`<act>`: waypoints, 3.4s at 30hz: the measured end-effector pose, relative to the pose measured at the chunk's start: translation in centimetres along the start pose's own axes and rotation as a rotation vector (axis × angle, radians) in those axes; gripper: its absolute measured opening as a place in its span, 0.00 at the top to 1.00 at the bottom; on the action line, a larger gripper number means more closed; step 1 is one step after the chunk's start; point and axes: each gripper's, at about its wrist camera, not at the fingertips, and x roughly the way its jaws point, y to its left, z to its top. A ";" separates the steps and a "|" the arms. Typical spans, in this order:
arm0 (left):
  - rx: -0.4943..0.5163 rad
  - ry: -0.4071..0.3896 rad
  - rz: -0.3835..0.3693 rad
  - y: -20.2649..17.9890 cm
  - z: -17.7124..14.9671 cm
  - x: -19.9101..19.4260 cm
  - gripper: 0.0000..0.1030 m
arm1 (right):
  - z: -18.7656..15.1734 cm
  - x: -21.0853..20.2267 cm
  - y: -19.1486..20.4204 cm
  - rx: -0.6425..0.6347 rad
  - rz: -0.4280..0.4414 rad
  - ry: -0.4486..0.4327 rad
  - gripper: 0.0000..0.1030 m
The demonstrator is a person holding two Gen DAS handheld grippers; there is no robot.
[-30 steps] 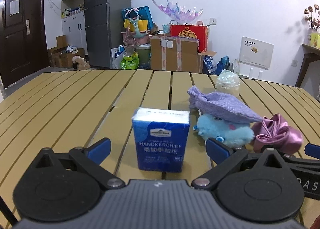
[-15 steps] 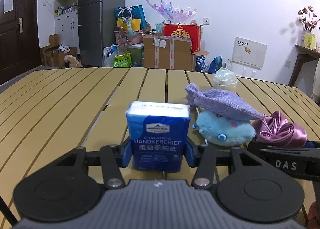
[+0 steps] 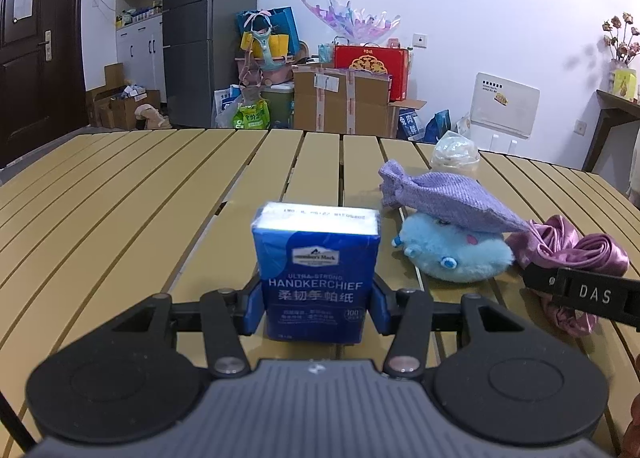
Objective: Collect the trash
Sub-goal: 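Lift the tissue box and pink scrunchie and carry both over the black bin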
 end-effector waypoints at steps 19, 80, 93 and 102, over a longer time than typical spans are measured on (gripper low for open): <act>-0.018 -0.023 0.010 1.2 -0.1 -7.8 0.51 | -1.9 -6.6 1.0 -0.057 0.023 -0.044 0.64; 0.083 0.128 -0.040 8.2 -22.7 -32.6 0.50 | -25.1 -36.9 6.1 -0.279 0.138 0.072 0.64; 0.071 0.294 -0.010 10.1 -30.2 -30.5 0.50 | -33.2 -34.2 7.1 -0.310 0.149 0.281 0.64; 0.068 0.380 0.010 11.0 -32.9 -28.3 0.50 | -36.3 -31.7 7.2 -0.336 0.120 0.384 0.64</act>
